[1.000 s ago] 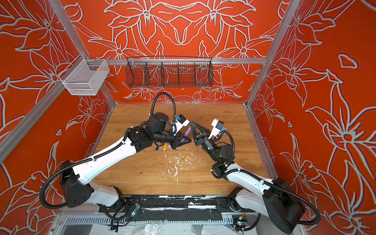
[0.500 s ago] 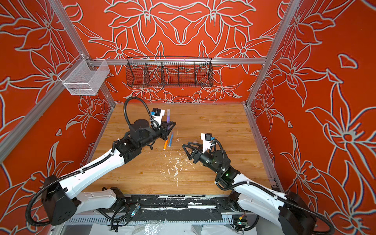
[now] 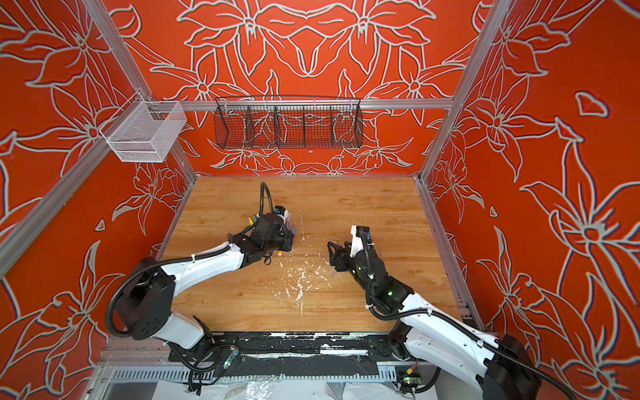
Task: Insert the pens into the pen caps
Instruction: 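Lower the capped purple marker beside the capped markers with the left gripper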
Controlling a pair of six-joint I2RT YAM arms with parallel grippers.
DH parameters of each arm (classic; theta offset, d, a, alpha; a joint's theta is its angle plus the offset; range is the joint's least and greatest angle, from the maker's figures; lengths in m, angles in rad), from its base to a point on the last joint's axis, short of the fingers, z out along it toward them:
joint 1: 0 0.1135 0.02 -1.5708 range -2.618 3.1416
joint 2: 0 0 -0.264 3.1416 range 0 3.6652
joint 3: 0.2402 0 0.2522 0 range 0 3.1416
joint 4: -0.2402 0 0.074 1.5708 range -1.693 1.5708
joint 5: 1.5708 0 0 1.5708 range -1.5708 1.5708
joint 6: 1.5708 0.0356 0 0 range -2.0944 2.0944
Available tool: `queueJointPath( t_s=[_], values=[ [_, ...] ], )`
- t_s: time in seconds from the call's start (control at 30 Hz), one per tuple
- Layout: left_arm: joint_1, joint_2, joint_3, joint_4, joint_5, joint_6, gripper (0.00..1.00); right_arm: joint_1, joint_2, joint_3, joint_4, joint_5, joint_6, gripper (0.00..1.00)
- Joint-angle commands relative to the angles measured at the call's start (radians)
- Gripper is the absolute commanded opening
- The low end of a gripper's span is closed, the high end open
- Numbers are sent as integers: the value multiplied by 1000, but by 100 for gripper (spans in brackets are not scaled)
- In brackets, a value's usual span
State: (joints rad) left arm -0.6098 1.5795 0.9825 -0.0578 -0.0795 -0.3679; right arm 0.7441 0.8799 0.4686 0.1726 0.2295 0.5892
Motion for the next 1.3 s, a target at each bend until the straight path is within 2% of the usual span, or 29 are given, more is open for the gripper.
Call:
queueJointPath(
  t_s=[0.0,0.1,0.27,0.57,0.67,0.9,1.03,1.27],
  values=[
    [-1,76,67,-96,107,-21,0,-7,64,79,-112,31,-46,67],
    [-1,159,151,-180,119,1,0,-11,111,114,-142,43,-49,67],
    [-1,270,283,-338,71,23,0,-23,112,133,-172,45,-49,67],
    [-1,422,433,-492,-49,72,0,-28,81,113,-161,15,-37,67],
    [-1,465,492,-550,-57,76,0,-31,99,125,-172,2,-36,67],
    [-1,533,561,-621,-86,74,8,-36,128,134,-177,-19,-21,66],
    [0,556,586,-654,-144,62,8,-41,134,133,-177,-24,-9,66],
    [1,574,607,-680,-203,53,16,-52,142,132,-176,-58,12,65]
  ],
)
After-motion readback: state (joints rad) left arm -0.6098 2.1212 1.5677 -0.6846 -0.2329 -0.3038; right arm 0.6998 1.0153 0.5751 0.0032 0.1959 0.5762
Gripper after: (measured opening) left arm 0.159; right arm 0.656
